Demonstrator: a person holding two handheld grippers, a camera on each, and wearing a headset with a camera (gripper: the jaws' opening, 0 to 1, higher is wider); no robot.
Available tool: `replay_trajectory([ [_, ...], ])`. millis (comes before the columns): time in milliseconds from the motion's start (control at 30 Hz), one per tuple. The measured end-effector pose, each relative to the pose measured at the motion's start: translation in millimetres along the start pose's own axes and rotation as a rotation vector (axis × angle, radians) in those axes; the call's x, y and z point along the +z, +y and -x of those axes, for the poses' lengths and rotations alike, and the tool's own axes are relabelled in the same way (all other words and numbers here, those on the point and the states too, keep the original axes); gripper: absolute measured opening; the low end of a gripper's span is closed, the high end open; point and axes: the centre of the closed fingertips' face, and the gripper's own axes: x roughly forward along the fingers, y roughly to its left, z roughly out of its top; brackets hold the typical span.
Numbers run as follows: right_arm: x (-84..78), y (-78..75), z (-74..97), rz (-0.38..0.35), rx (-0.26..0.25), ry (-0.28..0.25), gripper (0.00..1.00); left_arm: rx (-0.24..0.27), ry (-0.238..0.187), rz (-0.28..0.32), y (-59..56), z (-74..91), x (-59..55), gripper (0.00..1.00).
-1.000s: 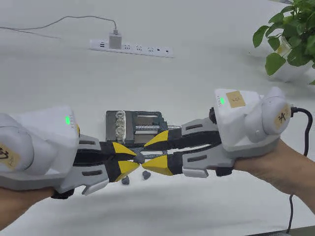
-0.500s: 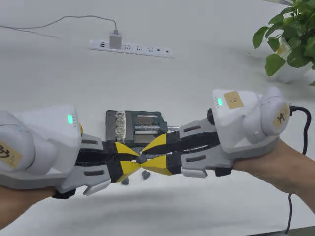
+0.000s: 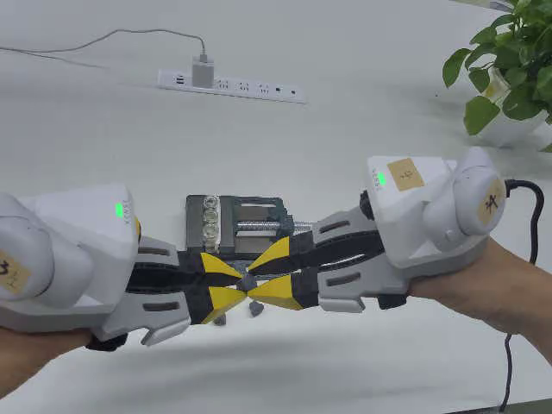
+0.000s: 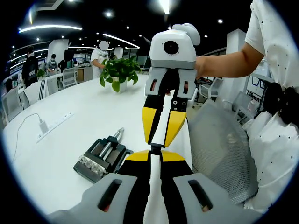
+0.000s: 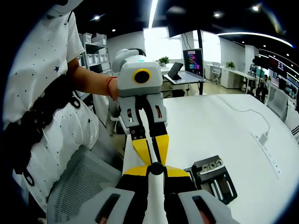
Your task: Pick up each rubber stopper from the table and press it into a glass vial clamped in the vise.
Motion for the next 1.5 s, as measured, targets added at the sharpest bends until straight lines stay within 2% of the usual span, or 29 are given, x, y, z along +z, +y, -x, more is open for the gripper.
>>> replay_trajectory([
  [533, -2.9, -0.7, -2.3, -0.004, -0.006, 0.015, 0.06, -0.009, 0.025, -0.013, 0.0, -1.5, -3.8, 0.03],
  [900, -3.8, -3.3, -5.3, -0.023, -0.001, 0.023, 0.06, 0.000, 0.008, -0.033, 2.5, -0.6, -8.0, 0.04],
  [1067, -0.8, -6.1, -5.8, -0.025, -0.001, 0.020, 0.06, 0.010, 0.003, -0.026, 4.2, 1.2, -11.2, 0.08],
  [1233, 7.6, -16.9, -0.9, -0.038, -0.020, 0.001, 0.06, 0.049, -0.007, -0.005, 13.5, 8.7, -15.5, 0.15],
  [1500, 16.2, -43.1, 3.6, -0.044, -0.085, -0.001, 0.06, 0.141, -0.016, 0.015, 36.8, 26.2, -27.6, 0.28],
])
